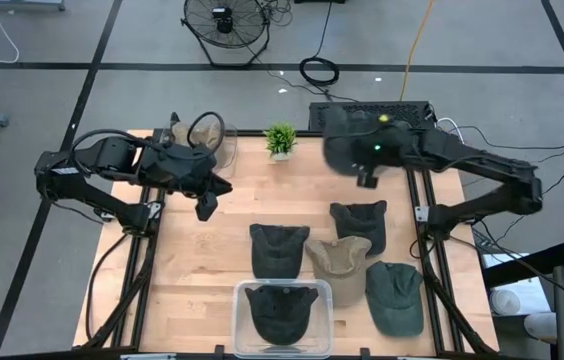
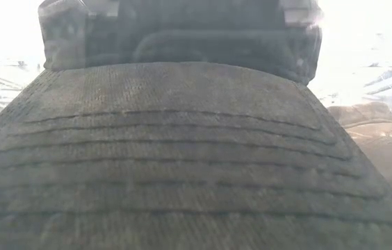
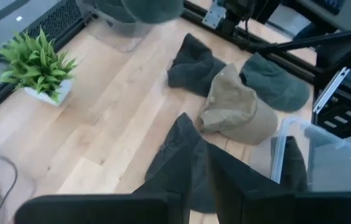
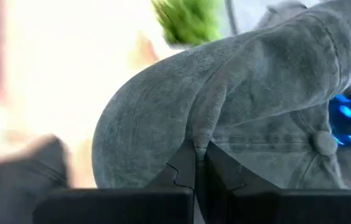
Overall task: Pick & Place hat
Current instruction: Put the left dark gray cap into the right transparent bin, then put the light brown cap into the left transparent bin
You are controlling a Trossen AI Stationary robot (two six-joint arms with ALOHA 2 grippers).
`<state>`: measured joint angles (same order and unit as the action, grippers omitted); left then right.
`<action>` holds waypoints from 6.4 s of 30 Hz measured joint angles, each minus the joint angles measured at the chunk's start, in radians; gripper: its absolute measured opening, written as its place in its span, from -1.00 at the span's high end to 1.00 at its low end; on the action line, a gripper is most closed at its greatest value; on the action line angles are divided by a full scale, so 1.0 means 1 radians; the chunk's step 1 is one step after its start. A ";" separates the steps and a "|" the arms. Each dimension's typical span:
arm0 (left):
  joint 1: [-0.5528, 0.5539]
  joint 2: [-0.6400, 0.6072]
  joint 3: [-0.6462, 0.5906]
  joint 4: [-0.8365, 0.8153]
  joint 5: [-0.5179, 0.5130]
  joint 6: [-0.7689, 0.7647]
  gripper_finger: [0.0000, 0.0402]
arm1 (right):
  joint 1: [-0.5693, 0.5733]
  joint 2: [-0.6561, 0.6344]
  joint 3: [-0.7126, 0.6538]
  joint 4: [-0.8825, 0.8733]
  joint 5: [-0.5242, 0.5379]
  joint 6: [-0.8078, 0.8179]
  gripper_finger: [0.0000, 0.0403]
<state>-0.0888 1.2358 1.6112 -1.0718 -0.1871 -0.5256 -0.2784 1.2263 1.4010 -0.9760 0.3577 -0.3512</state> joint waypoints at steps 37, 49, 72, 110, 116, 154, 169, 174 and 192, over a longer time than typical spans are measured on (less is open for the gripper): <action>0.005 0.000 0.000 0.104 -0.024 -0.055 0.75 | -0.446 -0.221 -0.720 0.659 0.012 -0.525 0.98; 0.005 0.000 0.000 0.104 -0.024 -0.061 0.75 | -0.454 -0.220 -0.720 0.649 -0.045 -0.525 0.97; 0.005 0.000 0.000 0.104 -0.024 -0.064 0.75 | -0.447 -0.237 -0.765 0.749 0.103 -0.503 0.38; 0.056 0.000 0.000 0.267 -0.114 0.062 0.75 | -0.274 -0.541 -0.684 1.363 -0.624 0.620 0.71; 0.057 0.000 0.000 0.266 -0.106 0.102 0.75 | -0.274 -0.543 -0.684 1.382 -0.624 0.620 0.71; 0.056 0.000 0.000 0.261 -0.101 0.110 0.75 | -0.274 -0.539 -0.684 1.382 -0.622 0.620 0.71; 0.057 0.000 0.000 0.262 -0.100 0.102 0.75 | -0.274 -0.539 -0.684 1.382 -0.622 0.620 0.71; 0.057 0.000 0.000 0.262 -0.084 0.091 0.75 | -0.274 -0.539 -0.684 1.384 -0.623 0.620 0.71; 0.057 0.000 0.000 0.264 0.000 0.057 0.75 | -0.267 -0.529 -0.684 1.382 -0.672 1.286 0.71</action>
<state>-0.0322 1.2362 1.6112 -0.8073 -0.1876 -0.4686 -0.5457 0.6970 0.7174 0.4065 -0.3145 0.9344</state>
